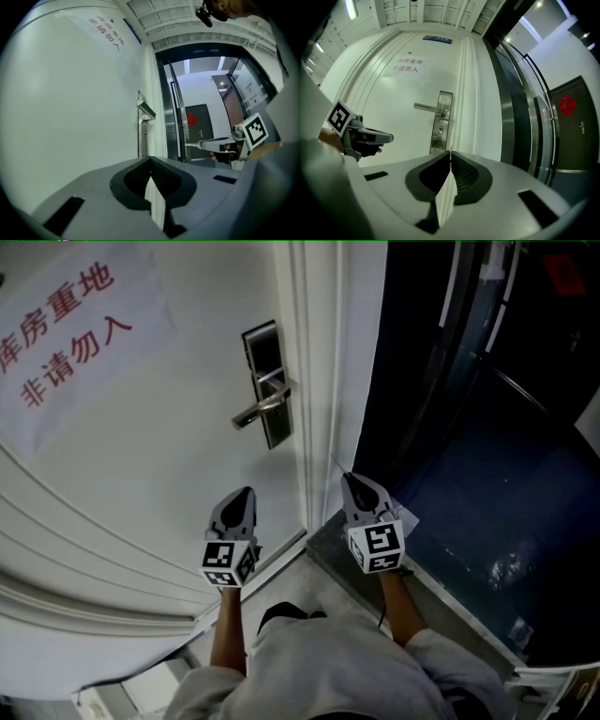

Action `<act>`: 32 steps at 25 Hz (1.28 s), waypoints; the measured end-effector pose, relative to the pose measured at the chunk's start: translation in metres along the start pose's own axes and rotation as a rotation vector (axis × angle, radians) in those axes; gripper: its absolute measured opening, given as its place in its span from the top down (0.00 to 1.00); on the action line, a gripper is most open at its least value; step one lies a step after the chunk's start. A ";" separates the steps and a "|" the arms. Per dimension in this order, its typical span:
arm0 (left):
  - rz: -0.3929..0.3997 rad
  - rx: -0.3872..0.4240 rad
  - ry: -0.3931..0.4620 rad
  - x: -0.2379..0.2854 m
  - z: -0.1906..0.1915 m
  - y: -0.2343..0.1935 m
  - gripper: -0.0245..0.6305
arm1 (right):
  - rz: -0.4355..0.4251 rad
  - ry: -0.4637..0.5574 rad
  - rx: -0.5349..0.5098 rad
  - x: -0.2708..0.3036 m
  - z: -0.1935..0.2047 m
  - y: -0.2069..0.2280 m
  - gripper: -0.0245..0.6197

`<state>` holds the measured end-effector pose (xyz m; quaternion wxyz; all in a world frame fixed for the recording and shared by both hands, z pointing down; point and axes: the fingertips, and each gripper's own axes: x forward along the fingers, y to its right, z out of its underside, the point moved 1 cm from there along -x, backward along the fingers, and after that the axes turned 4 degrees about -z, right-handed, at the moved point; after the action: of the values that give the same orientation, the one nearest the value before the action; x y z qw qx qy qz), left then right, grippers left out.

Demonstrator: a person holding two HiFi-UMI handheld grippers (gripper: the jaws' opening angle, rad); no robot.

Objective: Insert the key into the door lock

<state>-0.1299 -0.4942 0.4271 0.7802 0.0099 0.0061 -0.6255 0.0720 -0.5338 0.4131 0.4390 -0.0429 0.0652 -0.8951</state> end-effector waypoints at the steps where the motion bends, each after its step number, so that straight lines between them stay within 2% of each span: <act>1: -0.001 -0.002 -0.003 0.000 0.002 -0.001 0.93 | -0.003 -0.002 0.000 0.001 0.000 -0.001 0.92; 22: 0.005 -0.015 -0.036 0.021 0.017 -0.033 0.93 | 0.009 -0.042 0.012 0.040 0.012 -0.006 0.92; 32: -0.069 -0.009 -0.061 0.003 0.025 -0.062 0.93 | -0.075 -0.023 0.013 0.076 0.007 -0.031 0.92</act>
<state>-0.1896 -0.5112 0.4519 0.7579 -0.0126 -0.0145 -0.6521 0.0020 -0.5753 0.4262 0.4063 -0.0527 0.0529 -0.9107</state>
